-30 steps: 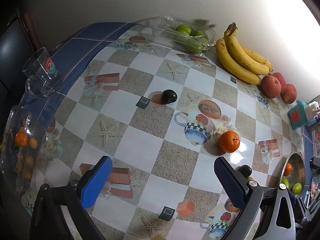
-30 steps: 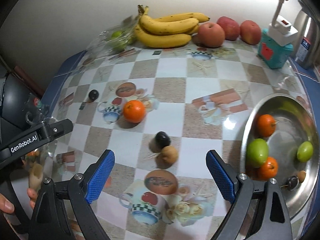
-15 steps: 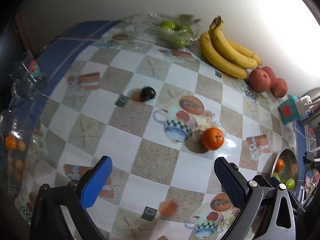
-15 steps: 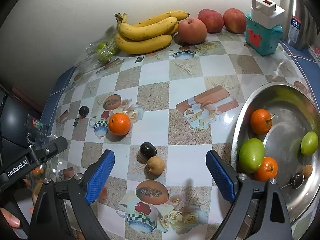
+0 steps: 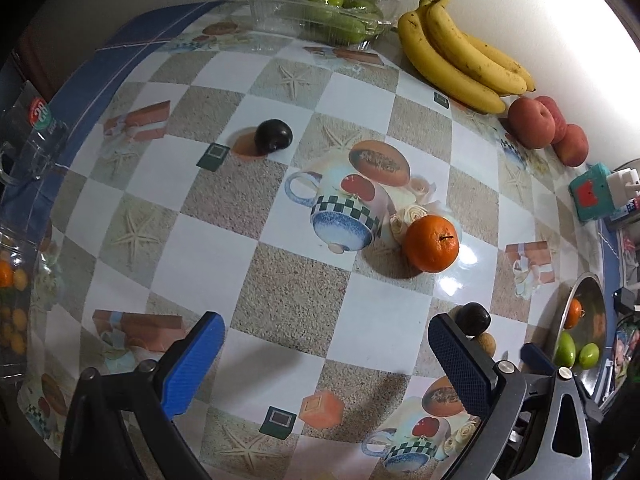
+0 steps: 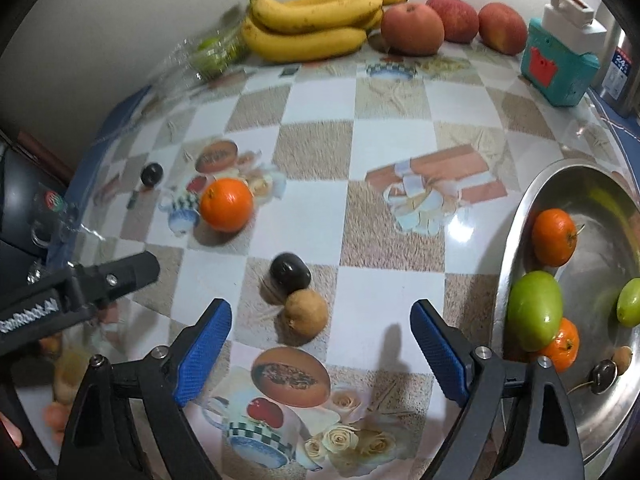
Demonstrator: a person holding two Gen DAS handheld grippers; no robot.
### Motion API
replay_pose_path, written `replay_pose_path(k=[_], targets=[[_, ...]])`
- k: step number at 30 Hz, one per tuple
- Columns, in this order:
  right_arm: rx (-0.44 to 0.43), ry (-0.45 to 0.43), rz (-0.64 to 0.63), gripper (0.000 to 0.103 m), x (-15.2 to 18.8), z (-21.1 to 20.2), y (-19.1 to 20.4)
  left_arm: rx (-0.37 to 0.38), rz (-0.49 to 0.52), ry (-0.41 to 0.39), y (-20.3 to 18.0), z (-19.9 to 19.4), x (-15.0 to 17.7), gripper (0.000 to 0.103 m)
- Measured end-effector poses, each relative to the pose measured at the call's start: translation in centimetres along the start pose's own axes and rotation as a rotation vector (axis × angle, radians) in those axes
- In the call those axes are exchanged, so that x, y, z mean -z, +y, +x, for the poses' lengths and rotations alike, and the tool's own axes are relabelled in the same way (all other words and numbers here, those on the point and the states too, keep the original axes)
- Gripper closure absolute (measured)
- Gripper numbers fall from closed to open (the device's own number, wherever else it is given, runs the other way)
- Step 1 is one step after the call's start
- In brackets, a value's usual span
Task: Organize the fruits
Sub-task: 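Grasp the brown kiwi with the right gripper while the left gripper approaches the dark plum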
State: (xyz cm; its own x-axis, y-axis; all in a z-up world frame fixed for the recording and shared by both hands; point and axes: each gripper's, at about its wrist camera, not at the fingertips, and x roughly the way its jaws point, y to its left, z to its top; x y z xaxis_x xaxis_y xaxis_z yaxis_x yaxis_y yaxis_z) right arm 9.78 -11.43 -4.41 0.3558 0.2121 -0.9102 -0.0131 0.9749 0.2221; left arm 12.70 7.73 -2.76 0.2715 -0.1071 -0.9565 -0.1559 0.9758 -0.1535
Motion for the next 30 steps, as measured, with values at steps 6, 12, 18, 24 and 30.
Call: replay_pose_path(k=[6,12,18,24,30], targets=[[0.044,0.03,-0.032,0.039,0.3,1.2,0.4,-0.005,0.016,0.005,-0.4,0.1,0.0,0.0],[0.026,0.03,-0.037,0.064,0.2,1.3,0.7,0.002,0.021,0.015,-0.8,0.4,-0.1,0.0],[0.013,0.037,-0.047,0.076,0.3,1.3,1.0,0.011,0.025,0.012,-1.0,0.3,-0.2,0.0],[-0.003,0.028,-0.026,0.076,0.3,0.7,0.7,0.015,0.027,0.013,-1.3,0.4,-0.2,0.0],[0.031,0.013,0.067,0.076,0.2,-1.0,-1.7,0.015,0.048,0.012,-2.1,0.8,-0.2,0.0]])
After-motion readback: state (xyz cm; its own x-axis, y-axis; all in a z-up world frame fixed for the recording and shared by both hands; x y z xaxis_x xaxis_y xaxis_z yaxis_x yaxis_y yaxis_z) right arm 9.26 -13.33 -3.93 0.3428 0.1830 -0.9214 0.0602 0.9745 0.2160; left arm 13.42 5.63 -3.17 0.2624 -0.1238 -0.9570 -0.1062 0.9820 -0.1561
